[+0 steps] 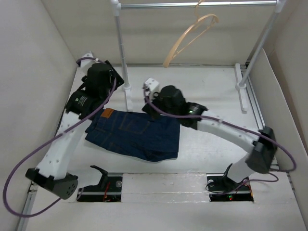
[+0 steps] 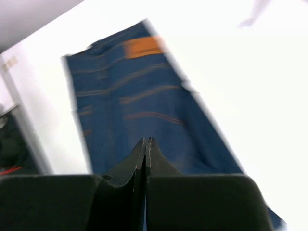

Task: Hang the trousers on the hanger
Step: Fold the trousers at the center of the board.

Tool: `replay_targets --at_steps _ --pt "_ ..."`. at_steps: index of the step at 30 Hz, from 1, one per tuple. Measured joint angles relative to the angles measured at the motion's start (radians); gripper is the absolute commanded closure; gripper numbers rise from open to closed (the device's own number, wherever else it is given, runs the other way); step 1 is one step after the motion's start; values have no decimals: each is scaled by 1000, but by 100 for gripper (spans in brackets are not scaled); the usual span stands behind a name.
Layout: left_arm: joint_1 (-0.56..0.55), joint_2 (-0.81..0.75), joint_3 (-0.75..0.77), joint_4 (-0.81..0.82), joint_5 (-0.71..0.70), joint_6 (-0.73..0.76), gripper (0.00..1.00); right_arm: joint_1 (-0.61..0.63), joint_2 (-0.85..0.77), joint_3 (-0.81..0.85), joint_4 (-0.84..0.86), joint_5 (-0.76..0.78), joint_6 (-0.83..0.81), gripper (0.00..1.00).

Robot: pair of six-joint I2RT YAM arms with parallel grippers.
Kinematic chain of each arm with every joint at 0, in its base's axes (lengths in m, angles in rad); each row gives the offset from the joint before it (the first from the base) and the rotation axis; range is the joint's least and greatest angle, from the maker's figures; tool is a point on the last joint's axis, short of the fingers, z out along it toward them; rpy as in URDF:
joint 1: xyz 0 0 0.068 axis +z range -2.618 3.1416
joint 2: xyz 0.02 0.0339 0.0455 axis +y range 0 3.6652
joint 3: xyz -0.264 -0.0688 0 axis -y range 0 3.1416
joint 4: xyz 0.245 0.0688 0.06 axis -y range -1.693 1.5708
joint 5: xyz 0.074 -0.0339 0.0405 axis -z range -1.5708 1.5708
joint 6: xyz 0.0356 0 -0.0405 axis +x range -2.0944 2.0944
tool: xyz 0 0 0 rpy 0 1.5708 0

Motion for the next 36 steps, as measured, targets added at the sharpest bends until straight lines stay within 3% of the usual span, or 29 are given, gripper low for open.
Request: replay_targets --at_steps 2,3,6,9,14,16,20,27,32,36 --pt "99 50 -80 37 123 16 40 -58 -139 -102 6 25 -18 95" --pt "181 62 -140 56 198 29 41 -82 -198 -154 2 27 -29 76" --pt "468 71 -378 115 385 86 43 -144 -325 -311 -8 -4 -63 47" --pt "631 76 -547 95 500 138 41 -210 -380 -430 -48 -55 -93 38" --pt "636 45 -664 98 579 184 40 -275 -417 -515 -116 -114 -119 37" --pt "642 3 -713 97 566 173 40 -291 -435 -528 -128 -132 -130 30" --pt "696 -82 -752 65 521 116 26 -359 -446 -555 -121 -187 -147 19" --pt "755 -22 -783 97 605 -33 29 -491 -415 -585 -113 -303 -166 17" --pt "758 -117 -855 45 605 -138 29 -515 -418 -583 -115 -332 -189 15" --pt "760 -111 -884 51 595 -186 29 -607 -418 -586 -121 -364 -194 9"
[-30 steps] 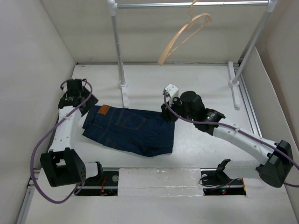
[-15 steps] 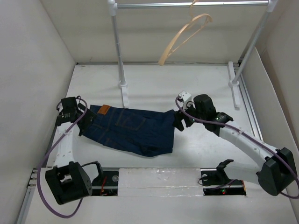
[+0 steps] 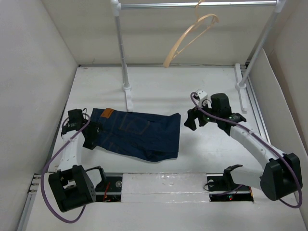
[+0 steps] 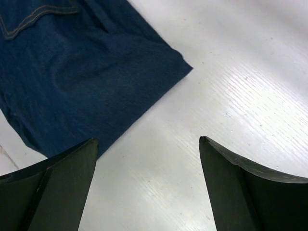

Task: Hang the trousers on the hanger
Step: Fold the trousers at the center of the board.

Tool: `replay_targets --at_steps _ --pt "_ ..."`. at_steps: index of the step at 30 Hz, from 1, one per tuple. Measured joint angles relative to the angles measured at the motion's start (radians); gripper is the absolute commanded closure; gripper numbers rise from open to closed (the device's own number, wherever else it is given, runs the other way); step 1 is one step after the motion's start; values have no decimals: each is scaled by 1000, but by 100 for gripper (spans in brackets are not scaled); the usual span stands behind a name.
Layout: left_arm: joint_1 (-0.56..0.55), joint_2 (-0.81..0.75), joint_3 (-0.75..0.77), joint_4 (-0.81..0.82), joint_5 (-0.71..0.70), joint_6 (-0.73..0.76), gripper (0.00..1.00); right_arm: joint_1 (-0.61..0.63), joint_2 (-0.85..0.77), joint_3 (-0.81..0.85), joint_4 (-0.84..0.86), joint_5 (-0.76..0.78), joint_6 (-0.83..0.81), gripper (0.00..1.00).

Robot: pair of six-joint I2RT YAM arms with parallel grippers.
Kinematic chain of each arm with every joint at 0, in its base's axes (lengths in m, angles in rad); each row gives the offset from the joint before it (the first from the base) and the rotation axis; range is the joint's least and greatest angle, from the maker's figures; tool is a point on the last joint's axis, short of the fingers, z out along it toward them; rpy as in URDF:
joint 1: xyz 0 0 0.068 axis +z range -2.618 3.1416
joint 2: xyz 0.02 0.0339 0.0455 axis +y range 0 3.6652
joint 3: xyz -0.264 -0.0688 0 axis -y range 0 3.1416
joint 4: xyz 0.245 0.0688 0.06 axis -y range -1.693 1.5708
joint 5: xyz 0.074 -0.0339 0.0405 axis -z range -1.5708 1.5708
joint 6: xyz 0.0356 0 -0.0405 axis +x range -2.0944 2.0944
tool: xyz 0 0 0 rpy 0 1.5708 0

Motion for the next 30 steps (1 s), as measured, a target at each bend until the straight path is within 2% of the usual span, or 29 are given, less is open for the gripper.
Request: replay_targets --at_steps 4,5,7,8,10,11,12,14,17,18,19,26,28,30 --pt "0 -16 -56 -5 -11 -56 32 -88 20 -49 55 -89 14 7" --pt "1 -19 -60 0 -11 -64 36 -94 42 -61 71 -116 18 7" --pt "2 -18 -72 24 -6 -77 53 -91 108 -81 106 -169 33 7" --pt "2 -18 -85 46 -2 -78 72 -87 137 -89 122 -191 43 7" --pt "2 -17 -120 85 6 -83 94 -71 185 -109 168 -225 76 10" --pt "2 -17 -137 103 12 -84 100 -60 202 -117 191 -237 96 12" --pt "2 -17 -147 114 16 -84 100 -49 215 -123 218 -248 116 16" --pt "2 -15 -154 134 21 -83 100 -26 242 -125 272 -259 153 27" --pt "2 -15 -147 159 28 -83 100 -10 301 -125 366 -277 208 61" --pt "2 -16 -139 162 31 -83 100 -10 327 -125 397 -282 231 85" --pt "2 -18 -130 169 33 -83 100 -10 355 -125 428 -285 249 100" --pt "2 -17 -3 188 10 -73 100 -64 454 -80 452 -257 303 100" --pt "2 -15 19 205 0 -70 100 -82 454 -24 425 -233 294 66" --pt "2 -1 25 218 -2 -64 86 -95 455 39 403 -220 274 32"
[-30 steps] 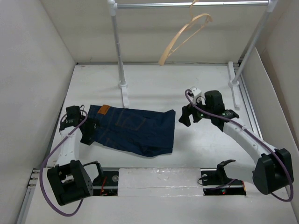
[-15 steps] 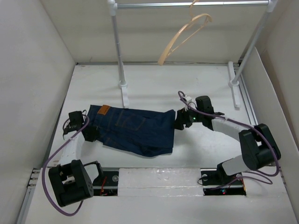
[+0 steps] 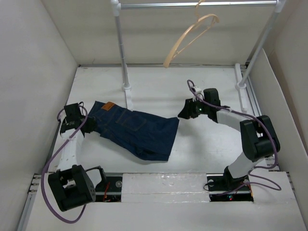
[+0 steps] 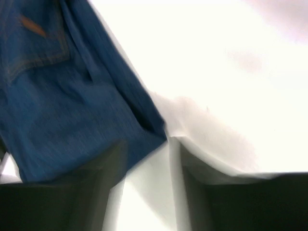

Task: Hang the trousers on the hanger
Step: Fold the trousers at the center of the board.

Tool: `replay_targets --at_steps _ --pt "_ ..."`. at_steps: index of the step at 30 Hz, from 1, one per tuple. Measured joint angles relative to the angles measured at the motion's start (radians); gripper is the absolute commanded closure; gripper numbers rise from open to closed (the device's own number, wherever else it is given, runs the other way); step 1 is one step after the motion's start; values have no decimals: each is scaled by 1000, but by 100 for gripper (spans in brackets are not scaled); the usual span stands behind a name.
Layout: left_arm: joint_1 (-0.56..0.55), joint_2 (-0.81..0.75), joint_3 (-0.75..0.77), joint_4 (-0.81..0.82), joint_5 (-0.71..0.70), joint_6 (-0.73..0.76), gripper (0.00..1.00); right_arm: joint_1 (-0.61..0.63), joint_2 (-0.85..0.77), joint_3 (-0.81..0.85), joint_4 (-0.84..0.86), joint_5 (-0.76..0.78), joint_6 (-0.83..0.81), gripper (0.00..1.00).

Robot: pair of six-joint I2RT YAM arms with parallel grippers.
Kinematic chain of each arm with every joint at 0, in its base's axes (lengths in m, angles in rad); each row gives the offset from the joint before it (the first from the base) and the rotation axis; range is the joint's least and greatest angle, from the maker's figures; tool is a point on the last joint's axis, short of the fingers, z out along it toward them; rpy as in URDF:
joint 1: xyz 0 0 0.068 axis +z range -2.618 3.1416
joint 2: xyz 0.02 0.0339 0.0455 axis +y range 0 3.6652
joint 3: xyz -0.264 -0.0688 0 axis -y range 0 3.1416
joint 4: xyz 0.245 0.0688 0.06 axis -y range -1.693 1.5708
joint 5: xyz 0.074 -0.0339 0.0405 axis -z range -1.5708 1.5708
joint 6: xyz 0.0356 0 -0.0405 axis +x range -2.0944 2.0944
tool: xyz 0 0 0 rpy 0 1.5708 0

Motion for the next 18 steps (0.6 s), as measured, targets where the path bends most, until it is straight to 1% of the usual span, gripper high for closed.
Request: replay_targets --at_steps 1,2,3,4,5,8,11,12,14,16,18 --pt "0 14 0 5 0 5 69 -2 0 24 -7 0 -13 26" --pt "0 33 0 7 1 13 57 2 -5 36 -8 0 -23 18" --pt "0 53 0 7 3 19 47 6 -16 35 -10 -2 -27 15" --pt "0 68 0 5 6 31 37 16 -38 19 -15 0 -33 14" --pt "0 79 0 -1 6 38 36 24 -59 1 -33 3 -35 11" --pt "-4 66 21 -45 9 78 36 88 -179 -98 -60 17 -29 9" --pt "-67 9 120 -93 -29 124 40 149 -289 -208 -64 30 -10 8" --pt "-115 -4 160 -87 -38 137 42 156 -303 -235 -56 30 0 8" --pt "-247 -16 214 -35 -40 150 44 165 -291 -273 -43 26 23 10" --pt "-408 26 236 9 -31 148 44 183 -238 -278 -23 22 46 10" --pt "-541 113 253 38 -15 151 44 222 -182 -278 16 14 78 15"
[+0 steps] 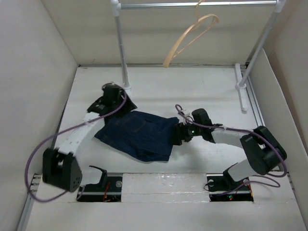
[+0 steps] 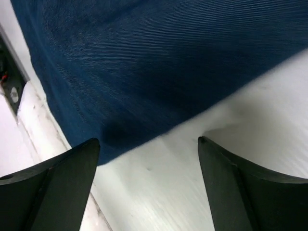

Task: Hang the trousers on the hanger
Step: Fold the trousers at the center of the board, then pick up the hanger from the clothesline.

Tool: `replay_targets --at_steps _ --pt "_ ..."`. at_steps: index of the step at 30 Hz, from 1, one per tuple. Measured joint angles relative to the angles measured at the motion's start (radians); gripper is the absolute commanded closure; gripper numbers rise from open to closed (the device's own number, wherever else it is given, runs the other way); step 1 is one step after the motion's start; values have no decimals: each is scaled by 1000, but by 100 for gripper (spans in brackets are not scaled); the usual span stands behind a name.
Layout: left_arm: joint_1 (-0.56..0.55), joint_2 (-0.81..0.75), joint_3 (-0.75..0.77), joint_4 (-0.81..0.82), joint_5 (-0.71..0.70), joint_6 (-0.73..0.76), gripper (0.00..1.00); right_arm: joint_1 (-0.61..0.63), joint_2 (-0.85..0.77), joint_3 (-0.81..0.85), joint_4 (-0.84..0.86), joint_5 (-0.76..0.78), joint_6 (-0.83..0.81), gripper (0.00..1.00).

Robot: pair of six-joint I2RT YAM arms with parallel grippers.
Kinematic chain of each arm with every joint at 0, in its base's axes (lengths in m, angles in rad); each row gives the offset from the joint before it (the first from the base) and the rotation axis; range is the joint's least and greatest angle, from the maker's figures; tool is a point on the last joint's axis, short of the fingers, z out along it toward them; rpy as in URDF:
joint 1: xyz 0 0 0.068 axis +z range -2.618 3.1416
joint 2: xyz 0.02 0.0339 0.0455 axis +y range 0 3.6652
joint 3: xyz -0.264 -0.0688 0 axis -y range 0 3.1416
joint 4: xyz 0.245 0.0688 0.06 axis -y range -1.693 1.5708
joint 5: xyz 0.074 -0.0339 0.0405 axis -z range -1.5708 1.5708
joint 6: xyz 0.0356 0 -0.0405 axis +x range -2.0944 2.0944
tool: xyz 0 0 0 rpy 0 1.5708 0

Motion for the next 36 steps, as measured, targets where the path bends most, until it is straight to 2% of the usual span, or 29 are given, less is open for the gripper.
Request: replay_targets --at_steps 1,4,5,7,8,11,16,18,19,20,23,26,29,31,32,33,34,35,36 --pt "-53 58 15 7 6 3 45 23 20 0 19 -2 15 17" --pt "-138 277 39 52 39 14 46 72 55 0 93 -13 65 55" --pt "-146 339 37 59 45 18 46 77 67 0 115 -15 79 82" --pt "-141 426 27 68 45 24 46 72 93 2 143 -7 101 99" --pt "-129 453 21 73 47 25 46 62 107 6 145 -3 101 100" --pt "-71 479 16 90 61 24 46 20 148 55 106 11 77 100" --pt "55 469 -23 166 55 13 45 -66 206 240 -32 68 -49 100" --pt "82 434 -60 190 55 2 44 -90 226 304 -73 83 -100 97" --pt "87 414 -72 192 52 1 43 -98 235 327 -93 89 -119 89" --pt "89 396 -79 190 52 1 43 -104 244 344 -114 93 -138 64" --pt "91 355 -73 172 49 5 42 -126 267 364 -169 115 -188 34" --pt "79 320 -17 119 35 19 42 -145 257 362 -227 137 -209 21" --pt "40 275 77 95 29 42 44 -147 181 361 -307 177 -223 17" --pt "9 225 113 105 31 56 54 -147 89 376 -380 207 -240 19" --pt "-10 190 113 116 34 63 59 -149 42 402 -424 219 -247 40" --pt "-30 156 109 118 37 68 70 -150 10 425 -481 225 -258 74" --pt "-44 125 103 118 38 74 70 -156 -50 480 -483 226 -259 74" --pt "-72 98 85 135 41 78 77 -161 -91 526 -497 236 -263 97" --pt "-98 77 61 150 38 78 80 -169 -131 584 -509 241 -259 100"
